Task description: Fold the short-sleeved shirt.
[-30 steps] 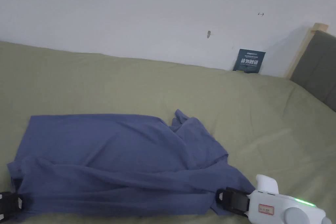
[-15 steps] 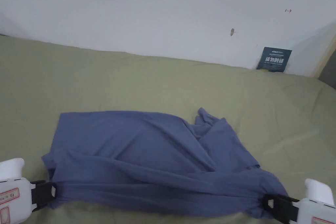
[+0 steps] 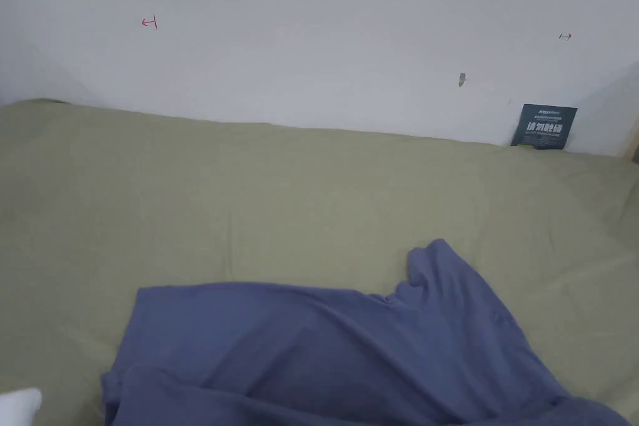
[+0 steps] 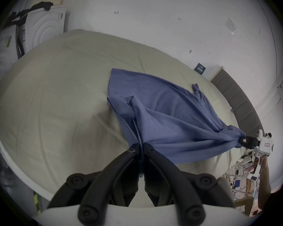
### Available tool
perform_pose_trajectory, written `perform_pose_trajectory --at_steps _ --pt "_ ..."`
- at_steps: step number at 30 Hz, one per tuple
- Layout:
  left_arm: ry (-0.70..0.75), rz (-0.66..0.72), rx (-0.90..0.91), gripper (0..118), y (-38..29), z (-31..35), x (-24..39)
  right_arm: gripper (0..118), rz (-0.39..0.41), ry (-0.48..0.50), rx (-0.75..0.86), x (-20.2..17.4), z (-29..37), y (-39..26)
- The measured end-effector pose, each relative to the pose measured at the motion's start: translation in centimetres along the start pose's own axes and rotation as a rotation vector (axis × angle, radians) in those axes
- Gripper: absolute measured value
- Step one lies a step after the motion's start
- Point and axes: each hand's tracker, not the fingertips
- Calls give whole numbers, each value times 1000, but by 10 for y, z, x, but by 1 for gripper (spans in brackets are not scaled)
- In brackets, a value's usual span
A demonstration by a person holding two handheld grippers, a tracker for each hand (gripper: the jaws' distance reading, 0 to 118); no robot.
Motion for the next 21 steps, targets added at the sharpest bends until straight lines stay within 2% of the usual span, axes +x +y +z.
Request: perform_pose_trajectory --at_steps 4,8,10,11,12,13,14,15,16,20,21 --pt "7 43 -30 1 -26 16 -8 4 15 -38 -59 -4 7 -25" --pt "50 -6 -46 1 -40 22 -6 4 31 -54 -64 -8 4 -38" --pt "54 4 -46 4 -38 20 -4 8 41 -62 -32 -12 3 -39" --pt "64 -4 -52 8 -37 18 -2 16 46 -63 -20 -15 3 -37" --pt "116 -20 -51 36 -35 20 1 43 65 -66 0 -18 5 -34" --pt "158 -33 -7 75 -33 23 3 66 109 -60 39 -21 8 -31" --pt "166 -44 19 103 -30 25 3 77 144 -57 58 -25 12 -27" --pt "162 -35 70 111 -27 33 4 77 184 -48 86 -30 18 -22" --pt "143 -28 151 111 -22 41 6 78 214 -45 113 -34 23 -16" --pt "86 -33 262 110 9 60 10 80 310 -16 133 -52 31 10" --pt "68 -61 274 104 16 60 12 80 318 -11 130 -56 27 19"
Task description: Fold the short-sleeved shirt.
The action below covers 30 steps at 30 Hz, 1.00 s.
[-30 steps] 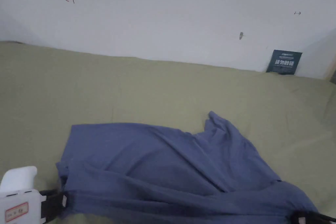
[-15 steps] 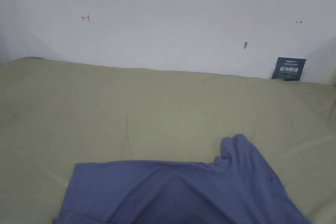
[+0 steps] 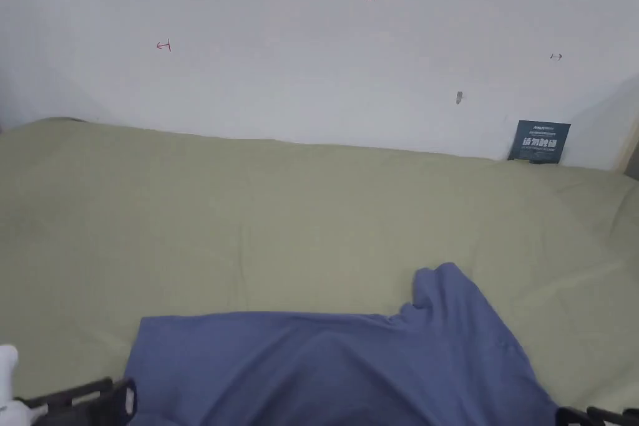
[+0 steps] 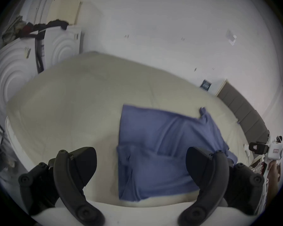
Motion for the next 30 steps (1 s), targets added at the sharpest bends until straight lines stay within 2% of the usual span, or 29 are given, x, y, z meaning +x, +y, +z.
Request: perform_pose_trajectory --at_steps 1,2,3,4,5,6,9,13,18,19,20,21,22,23,24,25,28,30 --pt "18 -23 -19 104 8 -3 4 80 11 -2 -9 -2 -5 9" --pt "18 -63 -24 98 15 -7 8 80 20 -11 -5 -4 -11 15" --pt "31 -120 -38 58 21 -14 13 77 35 -7 -6 -6 -18 22" --pt "136 -172 -45 0 25 -18 17 55 53 -2 -23 -10 -28 30" --pt "112 -180 -16 0 32 -25 21 0 88 -5 -4 -14 -37 34" --pt "97 -198 -101 0 39 -37 22 0 86 -14 -21 -16 -44 37" --pt "166 -210 -94 0 42 -77 27 0 78 32 -48 -30 -66 51" --pt "257 -188 -162 0 59 -138 24 0 103 16 -67 -46 -105 70" --pt "267 -169 -192 0 77 -199 10 0 86 11 -132 -53 -160 88" --pt "256 -141 -211 8 76 -211 1 0 82 17 -142 -54 -168 91" --pt "239 -128 -238 30 80 -221 -6 0 71 31 -152 -52 -178 95" --pt "257 -77 -240 79 81 -230 -12 0 62 37 -149 -53 -182 96" --pt "248 -91 -267 112 81 -242 -17 0 57 56 -149 -56 -184 98" --pt "269 -103 -295 117 76 -237 -5 0 51 74 -151 -57 -185 99" --pt "284 -109 -178 117 74 -234 -4 0 40 76 -150 -46 -194 101" --pt "292 -89 -285 117 72 -237 -3 0 50 85 -145 -47 -194 102" --pt "244 -41 -324 117 74 -281 -33 0 82 99 -132 -53 -190 107" --pt "285 -26 -310 117 67 -293 -36 0 84 108 -123 -51 -185 109"
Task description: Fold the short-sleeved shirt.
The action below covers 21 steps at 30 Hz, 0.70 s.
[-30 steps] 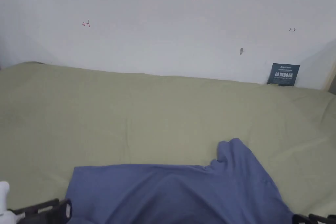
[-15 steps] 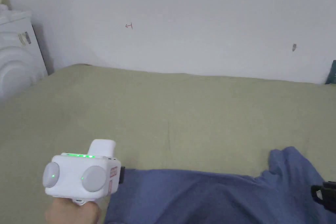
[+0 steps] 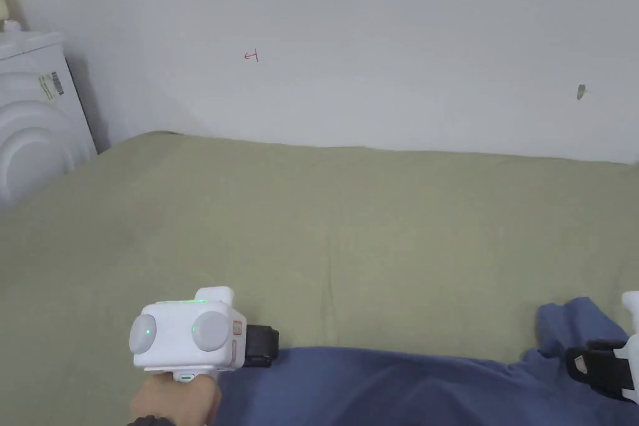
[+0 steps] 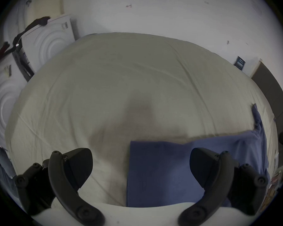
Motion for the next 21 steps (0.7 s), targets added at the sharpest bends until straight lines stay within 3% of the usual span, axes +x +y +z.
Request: perform_pose_trajectory --at_steps 1,3,5,7,8,9,11,12,13,15,16,18,20,21 --pt "-3 -7 -1 117 -10 29 17 0 -1 8 -1 1 3 1" --pt "-16 -23 -38 117 -16 23 28 0 2 15 6 2 8 1" --pt "-86 12 -194 117 -19 7 27 0 11 10 10 4 12 2" --pt "6 -24 -46 110 -27 27 39 0 17 -1 9 17 9 1" --pt "21 -47 12 97 -24 37 40 0 17 -7 13 21 9 2" --pt "1 -64 20 72 -2 5 14 0 13 -12 14 27 8 4" --pt "-55 -87 46 1 10 2 9 0 -12 -56 3 36 8 7" --pt "-98 -47 -129 0 5 -4 9 0 -14 -70 -2 44 5 9" --pt "-136 -33 -174 0 -19 34 25 0 -29 -86 -1 54 2 9" --pt "-211 47 -147 0 -27 40 25 0 -82 -101 -22 75 -4 12" --pt "-130 -8 -89 0 -17 37 21 0 -122 -90 -28 89 -10 14" --pt "-134 -20 -68 0 -15 37 17 5 -126 -114 -43 106 -18 19" --pt "-92 -47 -23 0 -15 38 18 27 -99 -112 -73 121 -36 26" --pt "-94 -52 -25 0 -16 46 25 49 -67 -112 -115 131 -51 29"
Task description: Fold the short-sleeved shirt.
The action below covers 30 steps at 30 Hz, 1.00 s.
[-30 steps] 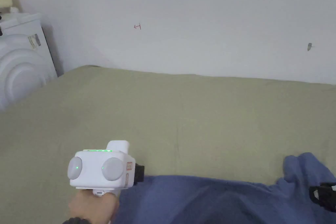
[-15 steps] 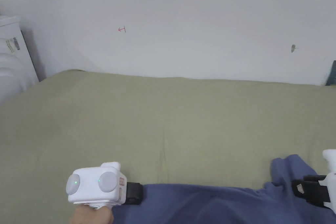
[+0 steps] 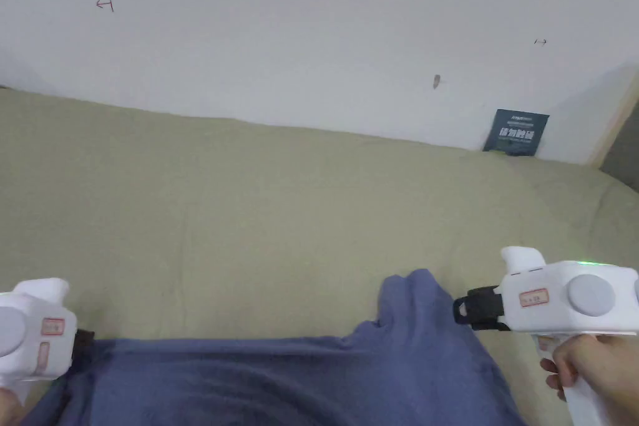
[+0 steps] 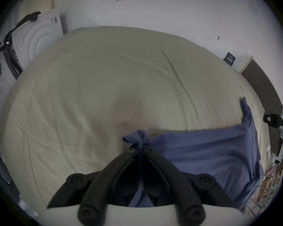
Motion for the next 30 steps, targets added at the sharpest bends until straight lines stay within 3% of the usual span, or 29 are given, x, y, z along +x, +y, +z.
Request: perform_pose_trajectory --at_steps 2,8,10,11,12,13,14,16,18,19,21,24,28,30 --pt "16 -17 -7 0 -4 2 5 76 60 -27 -60 10 -31 10" --pt "11 -23 -24 0 0 -3 1 76 128 -36 -236 -1 -91 16" --pt "9 -31 -29 0 -3 -2 3 66 183 -108 -194 -14 -83 8" --pt "2 -29 -32 0 -6 -1 3 66 119 -84 -220 -15 -81 10" --pt "0 -31 -30 0 -2 -5 -1 34 34 -23 -238 -15 -78 12" --pt "0 -31 -26 0 -4 -5 -1 0 57 -55 -215 -23 -65 10" --pt "-1 -27 -24 0 -6 -4 -1 0 114 -111 -195 -28 -60 10" --pt "-10 -17 -20 0 -6 -4 -2 0 152 -98 -154 -36 -50 7" --pt "-17 -14 -6 0 -7 1 -3 0 122 -20 -66 -38 -35 2" --pt "-27 -11 -1 0 -7 4 -3 0 75 -31 -36 -38 -25 3" --pt "-61 14 5 0 -4 6 -10 0 3 43 15 -30 -9 5" --pt "-108 45 42 0 -2 23 -12 0 13 57 85 -29 18 6" --pt "-123 24 100 0 6 50 -5 0 63 27 152 -62 84 0" --pt "-139 -5 123 0 10 64 -1 0 25 57 116 -44 80 10"
